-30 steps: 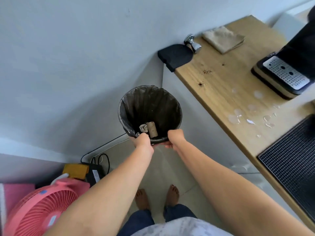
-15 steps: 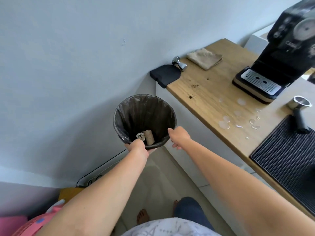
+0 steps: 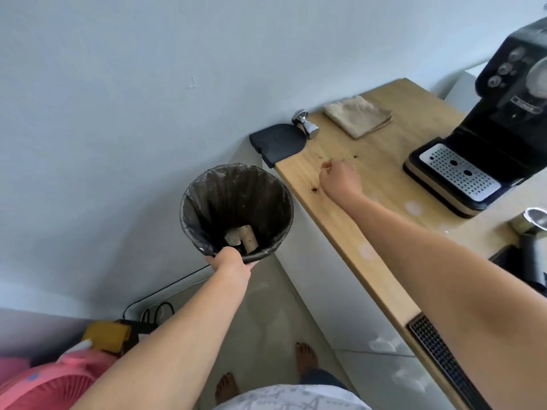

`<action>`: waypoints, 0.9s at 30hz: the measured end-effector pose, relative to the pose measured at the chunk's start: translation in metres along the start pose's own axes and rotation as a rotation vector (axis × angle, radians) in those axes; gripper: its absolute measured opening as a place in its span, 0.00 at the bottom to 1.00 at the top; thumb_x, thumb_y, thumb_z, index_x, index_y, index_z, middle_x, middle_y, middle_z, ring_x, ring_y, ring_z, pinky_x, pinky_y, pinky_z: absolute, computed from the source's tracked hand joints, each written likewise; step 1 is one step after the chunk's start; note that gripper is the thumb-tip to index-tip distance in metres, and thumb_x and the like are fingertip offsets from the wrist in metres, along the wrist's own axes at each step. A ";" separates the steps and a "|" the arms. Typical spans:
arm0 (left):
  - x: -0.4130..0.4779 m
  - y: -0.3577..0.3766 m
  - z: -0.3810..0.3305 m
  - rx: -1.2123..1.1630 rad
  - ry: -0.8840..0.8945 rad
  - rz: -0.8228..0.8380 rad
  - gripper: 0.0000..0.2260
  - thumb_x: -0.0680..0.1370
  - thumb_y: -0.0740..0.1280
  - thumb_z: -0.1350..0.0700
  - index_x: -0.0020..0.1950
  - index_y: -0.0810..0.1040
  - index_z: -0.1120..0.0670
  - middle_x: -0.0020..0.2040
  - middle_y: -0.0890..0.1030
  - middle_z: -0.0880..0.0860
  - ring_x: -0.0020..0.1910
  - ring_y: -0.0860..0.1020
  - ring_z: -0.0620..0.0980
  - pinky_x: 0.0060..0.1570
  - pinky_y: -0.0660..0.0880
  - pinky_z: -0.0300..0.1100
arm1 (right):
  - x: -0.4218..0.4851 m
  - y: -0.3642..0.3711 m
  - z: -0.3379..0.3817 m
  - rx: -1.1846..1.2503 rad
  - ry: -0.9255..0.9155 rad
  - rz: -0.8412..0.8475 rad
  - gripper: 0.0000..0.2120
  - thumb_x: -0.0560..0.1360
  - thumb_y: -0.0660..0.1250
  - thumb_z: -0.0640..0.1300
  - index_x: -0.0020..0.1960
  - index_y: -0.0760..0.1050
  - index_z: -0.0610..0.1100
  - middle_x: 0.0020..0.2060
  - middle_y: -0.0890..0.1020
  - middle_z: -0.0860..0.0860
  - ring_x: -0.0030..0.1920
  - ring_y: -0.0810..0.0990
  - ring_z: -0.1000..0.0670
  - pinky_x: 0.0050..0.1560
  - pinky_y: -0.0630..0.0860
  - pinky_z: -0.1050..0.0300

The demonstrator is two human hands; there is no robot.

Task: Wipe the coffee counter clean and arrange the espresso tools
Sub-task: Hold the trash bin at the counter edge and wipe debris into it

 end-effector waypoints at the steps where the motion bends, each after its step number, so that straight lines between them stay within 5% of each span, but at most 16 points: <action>1: -0.001 0.006 0.006 -0.024 -0.006 -0.008 0.28 0.80 0.53 0.68 0.76 0.66 0.46 0.72 0.72 0.57 0.64 0.73 0.69 0.17 0.73 0.61 | 0.013 -0.006 -0.004 -0.015 -0.012 -0.006 0.19 0.77 0.55 0.43 0.65 0.75 0.45 0.63 0.75 0.45 0.65 0.73 0.42 0.62 0.73 0.45; 9: -0.027 0.025 0.033 -0.230 0.068 -0.082 0.26 0.80 0.50 0.66 0.76 0.66 0.48 0.65 0.78 0.54 0.52 0.77 0.59 0.18 0.77 0.54 | 0.100 -0.031 -0.026 -0.154 -0.092 -0.027 0.23 0.78 0.60 0.47 0.72 0.68 0.44 0.70 0.70 0.43 0.69 0.69 0.40 0.68 0.66 0.46; 20: -0.018 0.038 0.048 -0.151 0.105 -0.197 0.23 0.79 0.53 0.66 0.73 0.70 0.57 0.64 0.77 0.63 0.51 0.79 0.68 0.20 0.78 0.50 | 0.206 -0.016 -0.049 -0.198 -0.115 0.025 0.38 0.76 0.60 0.56 0.77 0.54 0.37 0.77 0.58 0.38 0.78 0.54 0.40 0.77 0.52 0.43; 27: -0.023 0.047 0.055 -0.246 0.136 -0.238 0.22 0.79 0.55 0.68 0.72 0.69 0.58 0.62 0.78 0.63 0.52 0.81 0.66 0.30 0.81 0.52 | 0.239 -0.014 -0.045 -0.301 -0.160 -0.084 0.30 0.78 0.59 0.57 0.74 0.65 0.40 0.73 0.66 0.40 0.75 0.61 0.39 0.73 0.57 0.41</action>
Point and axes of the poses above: each hand's wrist, its own x-axis towards the middle knuckle, its own y-axis out of the palm, z = x × y, the point moved 9 cm from there along x, towards the middle knuckle
